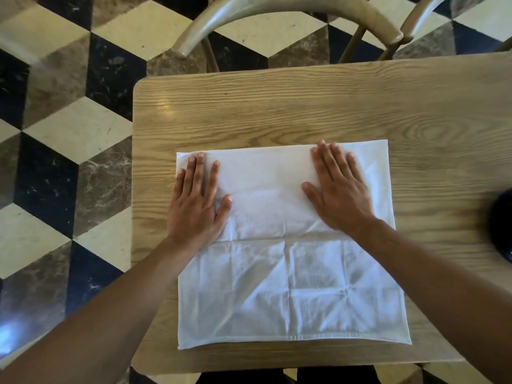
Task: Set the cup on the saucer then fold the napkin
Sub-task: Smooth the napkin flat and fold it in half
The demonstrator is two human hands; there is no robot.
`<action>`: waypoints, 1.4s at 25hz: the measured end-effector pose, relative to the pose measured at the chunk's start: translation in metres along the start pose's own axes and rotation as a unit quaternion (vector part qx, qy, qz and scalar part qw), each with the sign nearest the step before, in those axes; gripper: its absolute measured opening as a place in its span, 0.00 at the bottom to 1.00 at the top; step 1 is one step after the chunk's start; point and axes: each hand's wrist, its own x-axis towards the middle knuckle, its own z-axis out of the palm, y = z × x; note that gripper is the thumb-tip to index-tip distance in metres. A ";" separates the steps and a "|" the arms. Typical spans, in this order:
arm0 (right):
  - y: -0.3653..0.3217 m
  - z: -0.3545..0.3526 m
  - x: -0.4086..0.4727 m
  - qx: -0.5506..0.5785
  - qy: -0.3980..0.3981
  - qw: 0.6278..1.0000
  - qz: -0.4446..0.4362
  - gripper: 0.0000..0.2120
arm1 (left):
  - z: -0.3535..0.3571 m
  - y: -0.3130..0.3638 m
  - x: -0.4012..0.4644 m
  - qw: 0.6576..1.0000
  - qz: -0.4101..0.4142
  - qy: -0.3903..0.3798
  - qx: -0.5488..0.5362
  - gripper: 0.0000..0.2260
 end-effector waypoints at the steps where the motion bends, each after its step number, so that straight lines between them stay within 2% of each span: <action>1: 0.016 -0.002 -0.003 -0.002 -0.001 1.000 0.013 0.36 | 0.000 0.000 0.001 1.000 0.000 0.000 0.001 0.33; 5: 0.051 -0.007 -0.009 0.003 -0.015 0.999 0.042 0.37 | 0.002 0.001 0.001 1.000 0.001 0.005 0.006 0.33; 9: 0.043 -0.011 -0.010 0.004 -0.018 0.997 0.074 0.36 | 0.001 0.003 0.001 1.000 0.001 0.002 0.010 0.33; 12: -0.008 -0.014 -0.002 0.027 0.016 0.995 0.096 0.33 | 0.000 0.004 0.002 1.000 -0.007 -0.005 0.005 0.33; 16: -0.130 -0.002 0.005 0.139 0.034 0.989 0.021 0.31 | 0.001 0.004 0.002 1.000 -0.003 -0.007 0.010 0.33; 19: -0.175 0.015 -0.006 0.139 0.013 0.990 0.008 0.27 | 0.001 0.002 0.003 1.000 0.006 -0.001 0.021 0.33; 21: -0.166 0.020 -0.009 0.124 0.003 0.992 0.022 0.29 | 0.002 0.001 0.003 1.000 0.004 -0.003 0.022 0.33; 26: -0.106 0.021 -0.019 0.054 -0.001 0.999 -0.007 0.36 | 0.004 0.001 0.001 1.000 -0.004 0.004 0.014 0.34; 30: -0.036 0.012 -0.036 0.033 0.018 0.999 0.028 0.36 | 0.006 0.001 0.001 1.000 -0.003 0.004 0.006 0.33; 35: 0.027 -0.002 -0.051 0.006 -0.008 0.999 0.033 0.37 | 0.004 0.000 0.002 1.000 0.004 -0.009 0.007 0.33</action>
